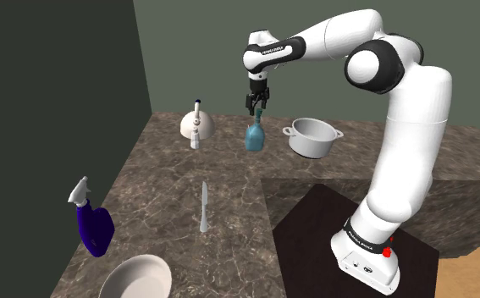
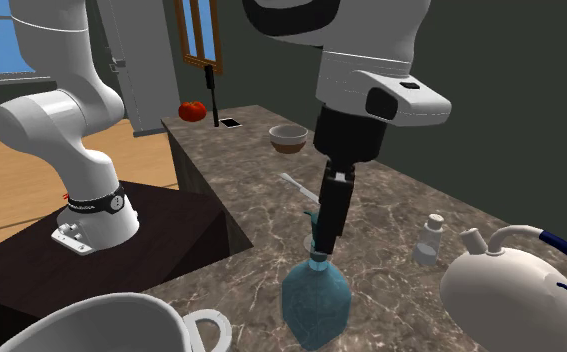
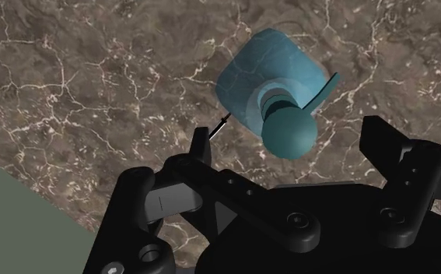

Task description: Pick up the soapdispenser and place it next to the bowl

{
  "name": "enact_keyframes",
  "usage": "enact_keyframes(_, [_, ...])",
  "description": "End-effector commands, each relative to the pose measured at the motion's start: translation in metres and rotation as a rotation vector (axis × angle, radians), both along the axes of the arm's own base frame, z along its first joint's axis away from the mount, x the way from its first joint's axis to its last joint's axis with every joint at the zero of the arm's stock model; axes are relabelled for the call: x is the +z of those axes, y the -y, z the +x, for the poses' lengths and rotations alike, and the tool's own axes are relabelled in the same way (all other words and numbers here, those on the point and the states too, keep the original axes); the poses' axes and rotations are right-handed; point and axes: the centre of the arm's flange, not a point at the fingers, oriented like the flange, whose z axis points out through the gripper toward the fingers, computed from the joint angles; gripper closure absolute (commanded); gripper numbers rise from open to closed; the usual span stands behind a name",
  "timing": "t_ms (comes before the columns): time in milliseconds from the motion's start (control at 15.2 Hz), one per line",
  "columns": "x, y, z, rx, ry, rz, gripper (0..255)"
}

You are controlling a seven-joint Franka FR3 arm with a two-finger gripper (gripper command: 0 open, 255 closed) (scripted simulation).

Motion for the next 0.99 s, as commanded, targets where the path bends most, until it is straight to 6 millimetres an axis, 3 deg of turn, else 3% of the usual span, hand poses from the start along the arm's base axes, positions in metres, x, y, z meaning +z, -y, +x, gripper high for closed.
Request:
enact_keyframes(0, [-0.0039,0.0006,-0.0008,0.000,0.001,0.000,0])
enact_keyframes(396, [-0.0038,0.0006,-0.0008,0.000,0.001,0.000,0])
enact_keyframes(462, [-0.0038,0.0006,-0.0008,0.000,0.001,0.000,255])
enact_keyframes(924, [-0.0038,0.0006,-0.0008,0.000,0.001,0.000,255])
